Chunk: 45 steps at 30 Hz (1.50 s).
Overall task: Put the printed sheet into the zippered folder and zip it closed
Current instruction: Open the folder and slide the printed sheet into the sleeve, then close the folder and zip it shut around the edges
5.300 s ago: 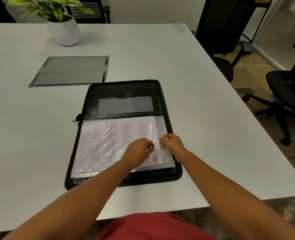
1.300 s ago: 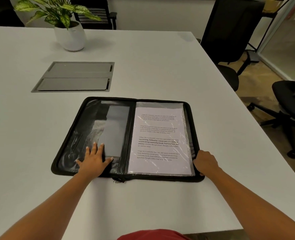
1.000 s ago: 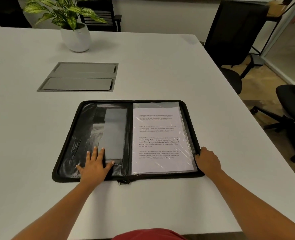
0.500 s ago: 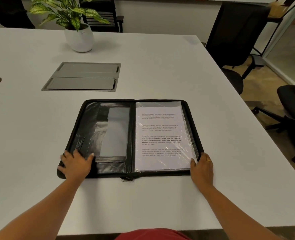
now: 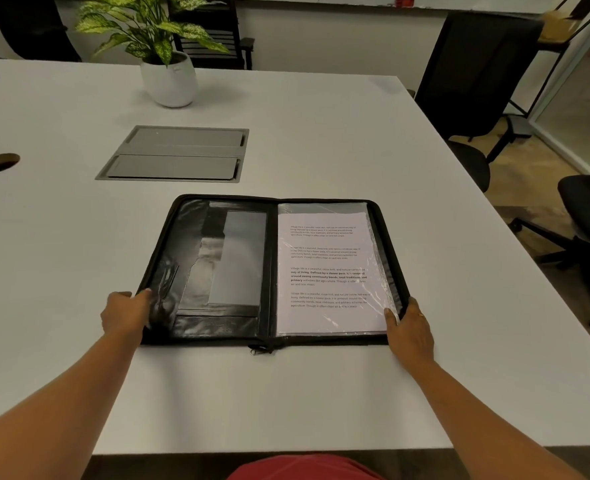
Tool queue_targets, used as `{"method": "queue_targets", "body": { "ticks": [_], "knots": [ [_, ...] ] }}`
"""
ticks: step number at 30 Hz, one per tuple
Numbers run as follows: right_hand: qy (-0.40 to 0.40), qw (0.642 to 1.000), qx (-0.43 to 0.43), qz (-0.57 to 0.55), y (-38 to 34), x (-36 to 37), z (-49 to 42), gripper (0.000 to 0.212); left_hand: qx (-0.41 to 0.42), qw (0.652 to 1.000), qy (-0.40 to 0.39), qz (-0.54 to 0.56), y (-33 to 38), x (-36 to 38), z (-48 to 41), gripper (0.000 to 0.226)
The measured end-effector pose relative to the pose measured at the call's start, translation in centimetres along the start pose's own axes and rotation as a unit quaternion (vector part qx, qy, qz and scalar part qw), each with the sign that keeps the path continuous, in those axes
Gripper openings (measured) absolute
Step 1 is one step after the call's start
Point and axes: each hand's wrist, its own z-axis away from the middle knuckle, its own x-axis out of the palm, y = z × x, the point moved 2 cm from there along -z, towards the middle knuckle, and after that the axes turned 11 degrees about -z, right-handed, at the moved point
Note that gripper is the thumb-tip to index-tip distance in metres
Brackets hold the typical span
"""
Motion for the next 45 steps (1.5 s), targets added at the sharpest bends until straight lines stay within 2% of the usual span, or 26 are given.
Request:
{"method": "queue_targets", "body": {
  "ticks": [3,5,10,14,17,22,27,31,33,36,38,42,45],
  "knots": [
    [-0.007,1.0,0.004,-0.004,0.0,0.0,0.0,0.064,-0.022,0.995,0.035,0.091,0.1,-1.7,0.4,0.017],
    [-0.011,1.0,0.005,-0.003,0.0,-0.2,-0.1,0.064,-0.047,0.986,0.049,0.153,0.4,-2.7,0.5,0.023],
    [-0.036,0.999,0.017,-0.009,-0.1,-0.6,-0.6,0.062,-0.081,0.945,-0.006,0.316,2.4,-5.5,1.0,0.031],
    [-0.047,0.998,0.027,0.006,-0.3,-0.9,-0.6,0.064,-0.011,0.932,-0.05,0.358,5.9,-7.3,3.3,0.031],
    [-0.03,0.999,-0.003,0.044,-1.9,-0.8,0.0,0.064,0.051,0.931,-0.05,0.359,8.8,-7.9,5.8,0.019],
    [-0.062,0.984,-0.127,-0.105,-7.9,-0.4,2.3,0.059,0.159,0.914,-0.119,0.355,14.2,-7.3,11.7,0.024],
    [-0.065,0.931,-0.226,-0.28,-13.7,-1.4,5.2,0.045,0.291,0.888,-0.215,0.282,17.0,-4.2,17.1,0.023],
    [-0.044,0.892,-0.243,-0.378,-14.7,-2.5,6.3,0.061,0.331,0.884,-0.26,0.205,16.6,-0.9,19.1,0.02],
    [-0.015,0.884,-0.236,-0.403,-14.0,-3.0,6.0,0.051,0.341,0.886,-0.275,0.153,15.6,0.6,19.2,0.019],
    [0.072,0.891,-0.175,-0.413,-11.7,-3.6,4.7,0.032,0.348,0.891,-0.285,0.06,13.3,2.7,18.2,0.021],
    [0.113,0.902,-0.125,-0.398,-9.6,-3.9,3.7,0.034,0.34,0.896,-0.284,-0.007,11.4,4.0,17.0,0.022],
    [0.128,0.925,-0.021,-0.357,-5.3,-4.0,2.1,0.041,0.331,0.896,-0.267,-0.13,7.7,5.9,14.7,0.026],
    [0.105,0.941,0.043,-0.319,-2.9,-3.8,1.5,0.048,0.346,0.876,-0.27,-0.198,5.7,6.7,13.8,0.035]
  ]
}}
